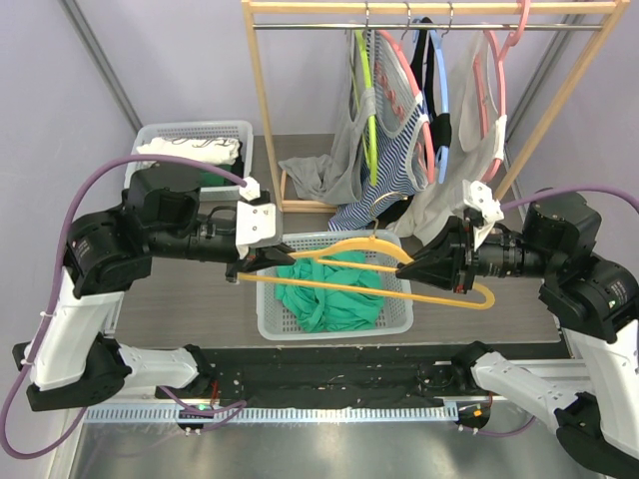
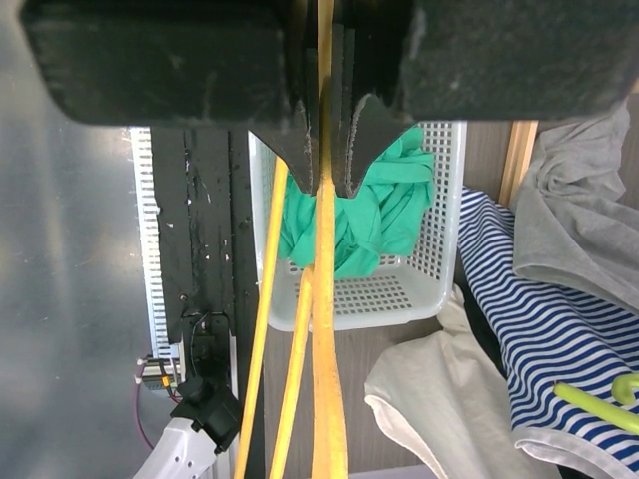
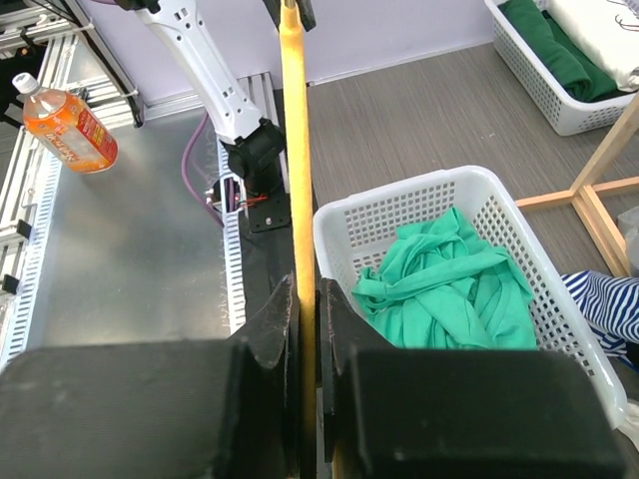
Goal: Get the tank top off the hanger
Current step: Place the hanger at the clothesline.
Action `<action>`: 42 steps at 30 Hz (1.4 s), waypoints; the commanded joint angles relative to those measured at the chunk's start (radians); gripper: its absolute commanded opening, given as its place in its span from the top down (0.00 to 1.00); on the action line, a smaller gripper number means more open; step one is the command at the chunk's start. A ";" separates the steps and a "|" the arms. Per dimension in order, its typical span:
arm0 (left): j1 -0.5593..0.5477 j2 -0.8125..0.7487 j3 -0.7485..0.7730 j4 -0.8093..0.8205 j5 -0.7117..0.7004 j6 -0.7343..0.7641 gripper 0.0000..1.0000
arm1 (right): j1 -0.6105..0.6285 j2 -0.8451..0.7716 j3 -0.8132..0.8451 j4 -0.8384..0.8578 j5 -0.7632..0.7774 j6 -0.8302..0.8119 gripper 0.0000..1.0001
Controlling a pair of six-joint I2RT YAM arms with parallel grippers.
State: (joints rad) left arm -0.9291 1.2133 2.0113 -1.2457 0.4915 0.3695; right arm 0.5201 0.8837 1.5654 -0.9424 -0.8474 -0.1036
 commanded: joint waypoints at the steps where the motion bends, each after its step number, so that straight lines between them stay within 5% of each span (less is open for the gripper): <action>1: 0.004 -0.026 -0.017 0.020 -0.004 0.005 1.00 | 0.001 -0.003 0.032 0.063 0.082 0.034 0.99; 3: 0.004 -0.031 -0.032 0.017 -0.042 0.005 1.00 | 0.000 -0.011 0.028 0.095 0.119 0.051 0.87; 4: 0.004 -0.040 -0.039 0.020 -0.066 -0.001 1.00 | 0.000 -0.021 0.025 0.108 0.134 0.070 0.66; 5: 0.004 -0.046 -0.045 0.041 -0.100 -0.035 1.00 | 0.001 -0.031 0.018 0.123 0.152 0.079 0.61; 9: 0.030 -0.119 -0.120 0.071 -0.272 -0.031 1.00 | 0.001 -0.069 -0.004 0.191 0.215 0.102 0.49; 13: 0.102 -0.221 -0.146 0.036 -0.171 -0.012 1.00 | 0.000 -0.094 -0.002 0.202 0.251 0.102 0.41; 21: 0.188 -0.362 -0.095 -0.112 -0.068 0.016 1.00 | 0.001 -0.123 0.033 0.261 0.333 0.209 0.39; 27: 0.188 -0.454 -0.219 -0.172 -0.249 0.045 1.00 | 0.001 -0.121 0.044 0.304 0.409 0.263 0.40; 33: 0.223 -0.555 -0.347 -0.019 -0.426 -0.076 1.00 | 0.001 -0.103 0.016 0.347 0.449 0.298 0.43; 37: 0.243 -0.517 -0.324 0.141 -0.556 -0.184 1.00 | 0.000 -0.120 -0.028 0.416 0.464 0.317 0.44; 42: 0.243 -0.270 -0.071 0.135 -0.561 -0.247 1.00 | 0.001 -0.097 -0.024 0.415 0.470 0.320 0.44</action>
State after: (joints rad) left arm -0.6899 0.7605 1.7638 -1.2537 -0.0074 0.2146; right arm 0.5201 0.7685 1.5375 -0.5961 -0.4023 0.1932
